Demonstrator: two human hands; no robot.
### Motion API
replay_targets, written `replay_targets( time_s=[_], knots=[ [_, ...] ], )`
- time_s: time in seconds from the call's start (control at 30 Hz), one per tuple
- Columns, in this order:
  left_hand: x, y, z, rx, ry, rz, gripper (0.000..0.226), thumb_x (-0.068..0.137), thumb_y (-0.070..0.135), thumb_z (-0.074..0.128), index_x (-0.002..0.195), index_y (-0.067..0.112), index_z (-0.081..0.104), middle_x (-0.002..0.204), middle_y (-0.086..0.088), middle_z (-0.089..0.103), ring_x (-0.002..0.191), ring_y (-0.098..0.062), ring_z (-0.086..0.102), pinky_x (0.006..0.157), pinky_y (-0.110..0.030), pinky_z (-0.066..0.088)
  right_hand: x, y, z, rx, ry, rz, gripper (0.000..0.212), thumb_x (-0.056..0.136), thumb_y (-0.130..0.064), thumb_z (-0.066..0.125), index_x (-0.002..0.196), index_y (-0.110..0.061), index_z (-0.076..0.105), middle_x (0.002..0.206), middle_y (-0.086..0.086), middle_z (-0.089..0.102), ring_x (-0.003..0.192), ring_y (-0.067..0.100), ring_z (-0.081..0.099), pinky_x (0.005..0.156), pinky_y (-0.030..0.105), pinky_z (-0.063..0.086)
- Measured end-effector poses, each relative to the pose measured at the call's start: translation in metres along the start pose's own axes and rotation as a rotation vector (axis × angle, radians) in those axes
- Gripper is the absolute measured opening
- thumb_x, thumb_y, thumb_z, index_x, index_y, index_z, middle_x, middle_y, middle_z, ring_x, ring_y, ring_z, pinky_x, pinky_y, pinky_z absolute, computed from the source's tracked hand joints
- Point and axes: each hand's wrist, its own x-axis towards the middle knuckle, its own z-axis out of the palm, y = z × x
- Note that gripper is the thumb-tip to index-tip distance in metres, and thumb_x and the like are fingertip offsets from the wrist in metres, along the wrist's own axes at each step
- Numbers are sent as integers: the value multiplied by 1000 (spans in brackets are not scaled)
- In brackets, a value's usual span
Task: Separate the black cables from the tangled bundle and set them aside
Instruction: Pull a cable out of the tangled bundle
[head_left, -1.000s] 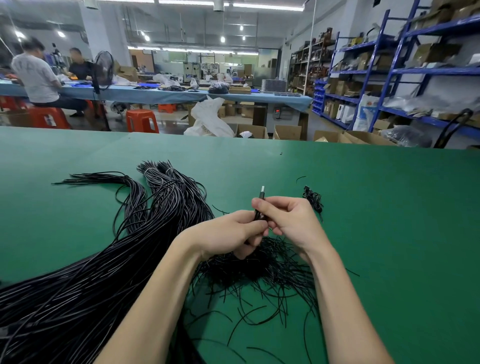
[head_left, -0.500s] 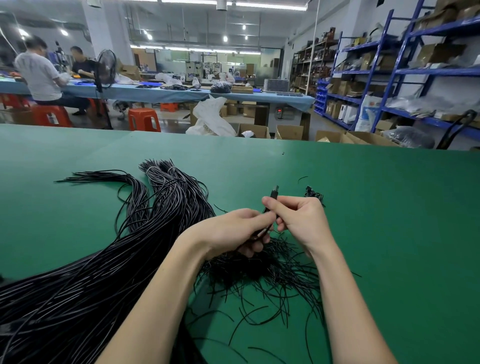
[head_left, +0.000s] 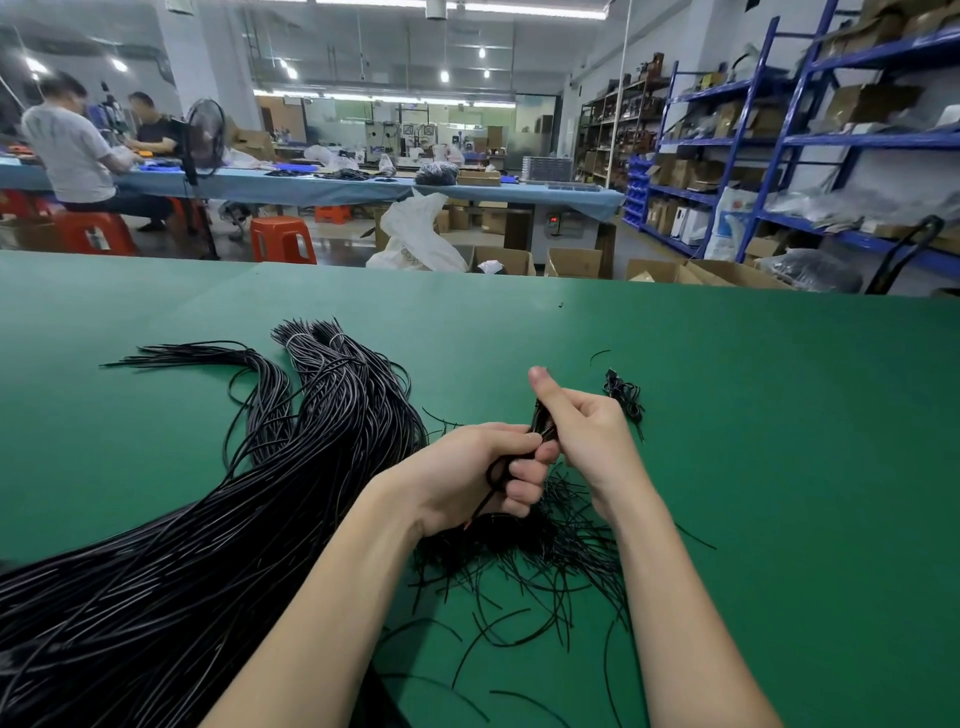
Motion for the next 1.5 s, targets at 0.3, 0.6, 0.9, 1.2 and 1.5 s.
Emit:
replay_targets(
  time_s=[0.3, 0.6, 0.9, 1.2, 1.5],
  knots=[
    [4, -5, -4, -71, 161, 116, 27, 107, 21, 39, 83, 16, 49, 66, 6, 32, 57, -11, 33, 54, -21, 31, -1, 2, -15, 179, -192, 154, 28, 92, -47, 69, 92, -20, 75, 82, -5, 70, 62, 9, 53, 51, 17, 41],
    [10, -13, -13, 56, 469, 205, 24, 108, 16, 36, 86, 16, 45, 63, 7, 35, 54, -9, 34, 49, -19, 31, -7, 8, -21, -391, -287, 49, 12, 88, -37, 76, 96, -28, 79, 94, -10, 78, 81, 2, 68, 73, 18, 51],
    [7, -9, -23, -272, 463, 272, 22, 109, 12, 36, 97, 6, 54, 68, 3, 41, 56, -8, 29, 45, -17, 28, -13, 3, -6, -906, -308, 44, 7, 76, -45, 84, 74, -45, 76, 82, -21, 74, 89, 4, 66, 85, 29, 53],
    [14, -17, -29, 223, 643, 315, 25, 107, 15, 34, 94, 13, 56, 68, 8, 39, 49, -5, 34, 46, -17, 34, -10, -4, -31, -448, -21, -36, 7, 83, -33, 78, 76, -32, 78, 71, -21, 73, 60, -8, 64, 62, 15, 44],
    [19, -24, -20, 879, 792, 366, 30, 107, 22, 38, 79, 17, 47, 74, -2, 59, 61, -11, 45, 61, -30, 36, -14, -11, 11, 134, 102, -148, 11, 90, -7, 72, 84, -15, 71, 76, -4, 74, 60, 17, 73, 50, 25, 55]
  ],
)
